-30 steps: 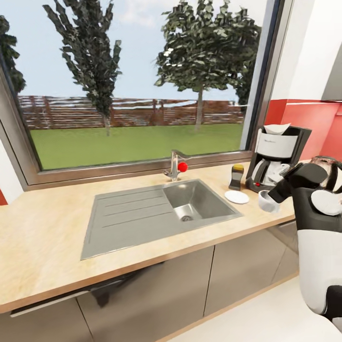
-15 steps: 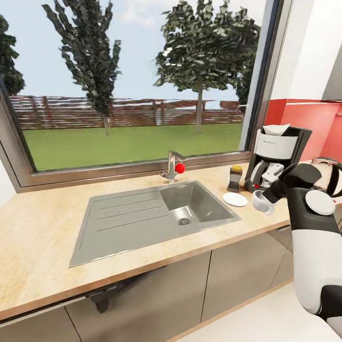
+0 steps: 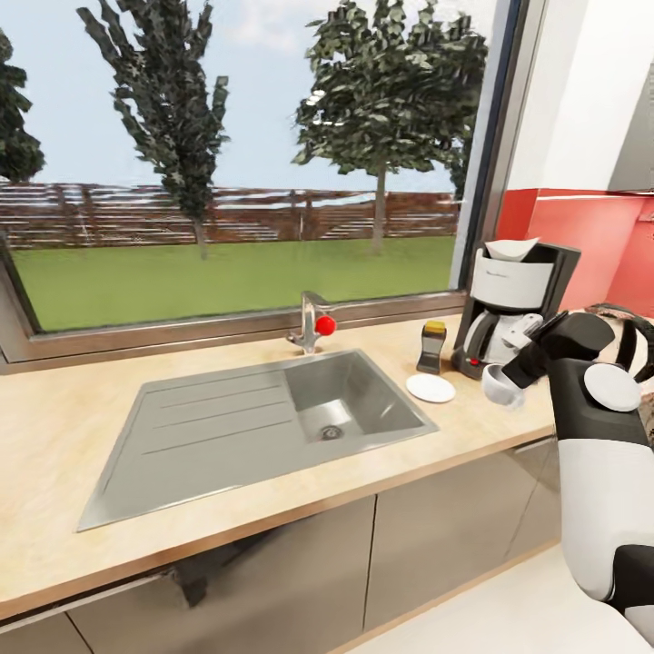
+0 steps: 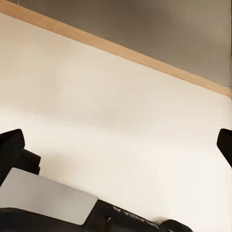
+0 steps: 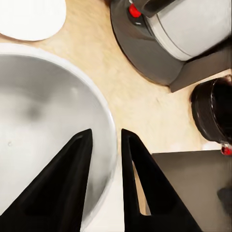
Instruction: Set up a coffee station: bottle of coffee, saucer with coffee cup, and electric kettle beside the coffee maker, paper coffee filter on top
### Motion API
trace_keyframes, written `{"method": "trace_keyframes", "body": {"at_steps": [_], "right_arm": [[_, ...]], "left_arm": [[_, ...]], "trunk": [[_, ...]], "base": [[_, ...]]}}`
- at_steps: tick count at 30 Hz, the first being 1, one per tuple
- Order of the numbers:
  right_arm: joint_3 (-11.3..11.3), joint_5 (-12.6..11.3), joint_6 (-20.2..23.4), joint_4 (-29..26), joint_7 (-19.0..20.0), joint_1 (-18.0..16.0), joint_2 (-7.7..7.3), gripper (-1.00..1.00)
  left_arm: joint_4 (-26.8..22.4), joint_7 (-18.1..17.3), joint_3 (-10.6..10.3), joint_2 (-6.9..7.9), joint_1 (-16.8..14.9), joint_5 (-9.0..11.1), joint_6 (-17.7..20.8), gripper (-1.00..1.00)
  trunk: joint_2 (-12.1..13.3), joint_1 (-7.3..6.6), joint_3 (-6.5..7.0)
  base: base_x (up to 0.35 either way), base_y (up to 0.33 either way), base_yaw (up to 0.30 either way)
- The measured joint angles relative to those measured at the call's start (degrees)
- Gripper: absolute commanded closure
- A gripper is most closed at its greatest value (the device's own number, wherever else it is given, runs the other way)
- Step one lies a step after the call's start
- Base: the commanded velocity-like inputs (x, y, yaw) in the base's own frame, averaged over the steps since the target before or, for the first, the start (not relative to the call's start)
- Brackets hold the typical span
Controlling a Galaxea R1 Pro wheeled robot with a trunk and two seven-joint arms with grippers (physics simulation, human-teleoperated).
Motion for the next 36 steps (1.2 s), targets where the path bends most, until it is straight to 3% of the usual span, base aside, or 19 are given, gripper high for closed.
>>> {"method": "trace_keyframes", "body": {"at_steps": [11, 17, 29, 36], "right_arm": [[-0.05, -0.21, 0.04, 0.06, -0.03, 0.01, 0.18, 1.00], [-0.03, -0.30, 0.04, 0.08, -0.05, 0.01, 1.17, 1.00], [0.00, -0.30, 0.03, 0.08, -0.13, 0.01, 1.31, 1.00], [-0.04, -0.17, 0.04, 0.06, -0.09, 0.02, 1.30, 1.00]], "left_arm": [[-0.01, 0.00, -0.01, 0.00, 0.00, 0.00, -0.02, -1.00], [-0.01, 0.00, 0.03, 0.01, 0.01, 0.01, 0.01, -1.00], [-0.01, 0.00, 0.08, 0.01, 0.00, 0.01, 0.04, -1.00], [0.01, 0.00, 0.08, 0.00, -0.01, -0.01, 0.02, -1.00]], "trunk": [[0.00, 0.00, 0.00], [0.00, 0.00, 0.00], [0.00, 0.00, 0.00], [0.00, 0.00, 0.00]], "base": [[0.004, -0.235, 0.097], [0.000, -0.020, 0.262], [0.000, 0.000, 0.269], [0.000, 0.000, 0.075]]}}
